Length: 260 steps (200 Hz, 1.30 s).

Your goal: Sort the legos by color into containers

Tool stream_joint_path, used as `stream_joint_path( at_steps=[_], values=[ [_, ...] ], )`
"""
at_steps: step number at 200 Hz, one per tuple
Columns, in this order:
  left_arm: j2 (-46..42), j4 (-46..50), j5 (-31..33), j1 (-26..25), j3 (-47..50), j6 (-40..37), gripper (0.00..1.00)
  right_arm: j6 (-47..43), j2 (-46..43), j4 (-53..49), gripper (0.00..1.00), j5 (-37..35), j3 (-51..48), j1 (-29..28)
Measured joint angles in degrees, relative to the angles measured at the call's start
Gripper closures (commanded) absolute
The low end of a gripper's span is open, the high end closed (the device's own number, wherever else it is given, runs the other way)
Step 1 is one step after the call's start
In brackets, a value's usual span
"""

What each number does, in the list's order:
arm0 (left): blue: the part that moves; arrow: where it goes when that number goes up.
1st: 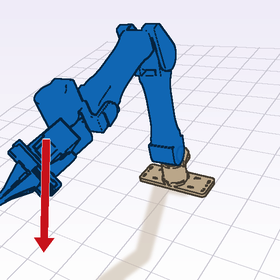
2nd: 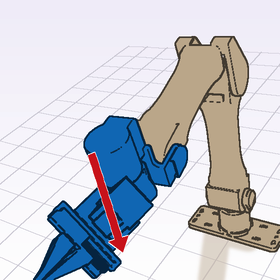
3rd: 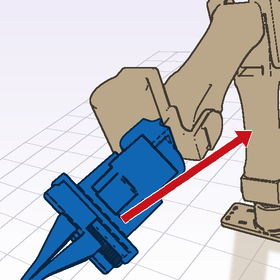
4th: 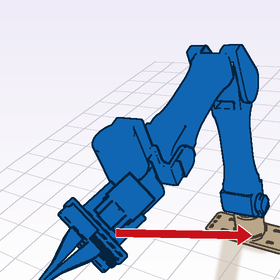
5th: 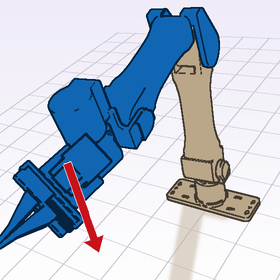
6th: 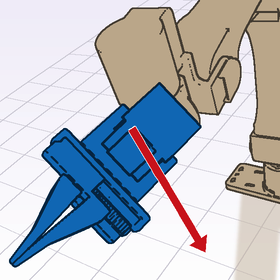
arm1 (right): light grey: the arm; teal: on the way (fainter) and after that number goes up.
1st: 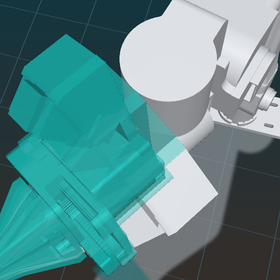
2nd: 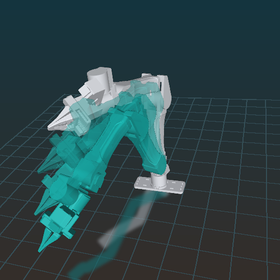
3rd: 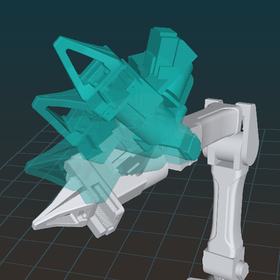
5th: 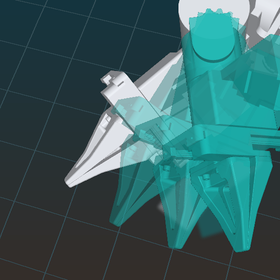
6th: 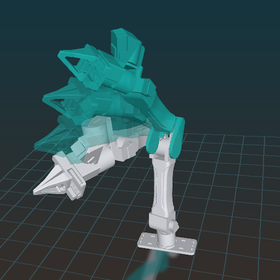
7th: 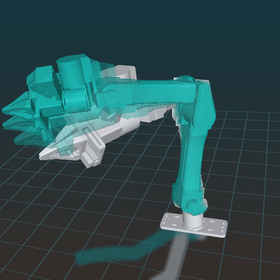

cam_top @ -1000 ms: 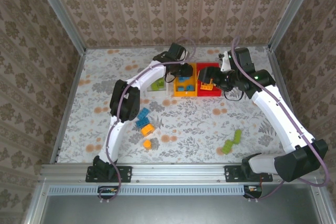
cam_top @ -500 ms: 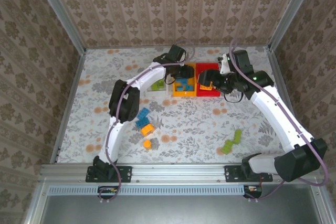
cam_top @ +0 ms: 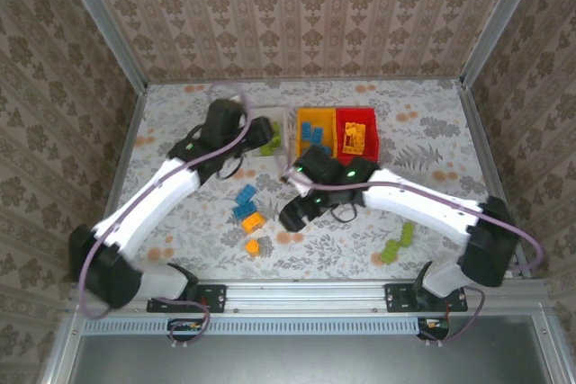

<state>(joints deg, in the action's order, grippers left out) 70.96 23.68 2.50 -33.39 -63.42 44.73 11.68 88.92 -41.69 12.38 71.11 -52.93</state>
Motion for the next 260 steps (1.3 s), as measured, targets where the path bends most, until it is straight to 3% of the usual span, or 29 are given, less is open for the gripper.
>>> stream_joint_path(
  at_steps=[43, 98, 125, 152, 214, 238, 260],
  values=[
    [-20.3, 15.3, 4.7, 0.4, 16.1, 4.0, 0.46, -3.5, 12.5, 0.2, 0.07, 0.0, 3.6, -6.4],
    [-41.5, 30.8, 10.9, 0.5, 18.9, 8.7, 0.46, -4.0, 21.3, 0.2, 0.1, 0.0, 11.3, -12.4],
    [-44.3, 35.8, 12.3, 0.5, 18.9, 9.3, 0.46, -3.5, 27.0, 0.3, 0.16, -0.1, 16.2, -12.5],
    [-45.6, 39.3, 12.8, 0.5, 18.9, 9.4, 0.46, -2.1, 31.7, -0.1, 0.29, -1.1, 20.5, -12.8],
    [-48.5, 42.8, 12.8, 0.5, 18.9, 9.7, 0.46, 1.0, 34.7, -0.7, 0.73, -3.9, 24.0, -12.9],
    [-48.5, 42.1, 12.1, 0.5, 18.9, 9.5, 0.45, 1.8, 33.3, -1.0, 0.77, -5.9, 23.3, -12.7],
    [-46.2, 38.6, 10.3, 0.5, 19.1, 7.9, 0.45, 3.6, 26.3, -1.2, 0.78, -7.9, 19.6, -10.7]
  ],
)
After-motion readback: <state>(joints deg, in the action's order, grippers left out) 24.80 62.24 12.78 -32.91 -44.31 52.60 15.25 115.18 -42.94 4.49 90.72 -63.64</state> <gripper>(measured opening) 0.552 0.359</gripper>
